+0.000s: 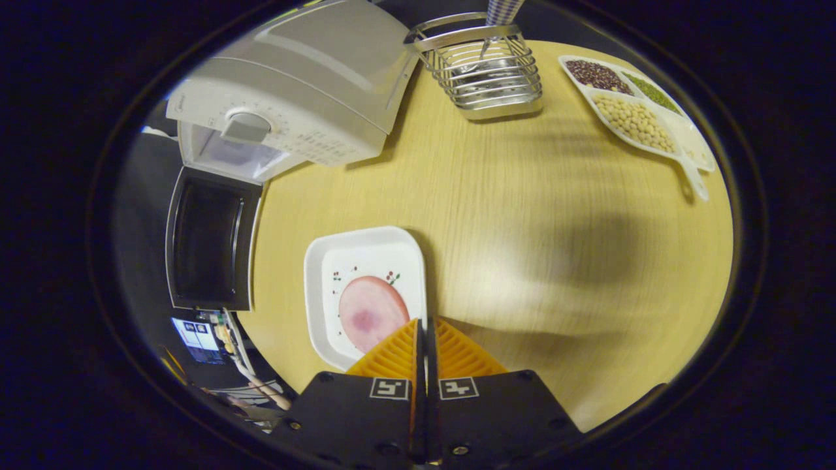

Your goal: Open the microwave oven with the left hand, put the food in, and close the microwave oven.

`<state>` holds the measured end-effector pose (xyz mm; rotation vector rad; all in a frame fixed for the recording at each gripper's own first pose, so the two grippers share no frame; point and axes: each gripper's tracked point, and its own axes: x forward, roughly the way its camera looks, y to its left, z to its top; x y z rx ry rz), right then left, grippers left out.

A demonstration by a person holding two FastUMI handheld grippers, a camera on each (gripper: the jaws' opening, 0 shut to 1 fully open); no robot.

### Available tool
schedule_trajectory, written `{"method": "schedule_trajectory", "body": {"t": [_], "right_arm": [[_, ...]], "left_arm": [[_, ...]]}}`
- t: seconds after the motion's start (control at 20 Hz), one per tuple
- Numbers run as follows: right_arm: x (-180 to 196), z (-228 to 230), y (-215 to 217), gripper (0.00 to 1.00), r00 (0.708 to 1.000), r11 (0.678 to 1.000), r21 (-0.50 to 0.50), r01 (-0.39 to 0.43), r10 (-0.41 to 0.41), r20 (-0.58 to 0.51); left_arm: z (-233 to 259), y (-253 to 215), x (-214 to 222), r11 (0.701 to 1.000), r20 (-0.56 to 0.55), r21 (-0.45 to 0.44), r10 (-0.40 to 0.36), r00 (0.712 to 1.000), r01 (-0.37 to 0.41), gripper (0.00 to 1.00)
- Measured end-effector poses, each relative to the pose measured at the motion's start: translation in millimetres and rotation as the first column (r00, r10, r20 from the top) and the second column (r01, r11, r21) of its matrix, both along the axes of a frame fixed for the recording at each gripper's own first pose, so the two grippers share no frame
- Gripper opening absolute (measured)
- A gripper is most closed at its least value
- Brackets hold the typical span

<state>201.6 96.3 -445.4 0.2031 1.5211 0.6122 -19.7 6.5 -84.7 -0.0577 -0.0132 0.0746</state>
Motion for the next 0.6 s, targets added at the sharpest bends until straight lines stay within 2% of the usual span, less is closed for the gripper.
{"method": "schedule_trajectory", "body": {"t": [0.35, 0.6], "right_arm": [[-25.5, 9.7, 13.5, 0.04, 0.991, 0.991, 0.076, 0.108, -0.102, -0.083], [-40.6, 47.2, 41.1, 0.04, 0.99, 0.982, 0.125, 0.138, -0.131, -0.06]], "left_arm": [[1.3, 12.9, -3.2, 1.0, 0.008, -0.003, -0.01, 1.0, 0.01, 0.93], [-2.8, 27.6, -6.9, 0.999, 0.016, -0.042, -0.023, 1.0, 0.023, 0.94]]}}
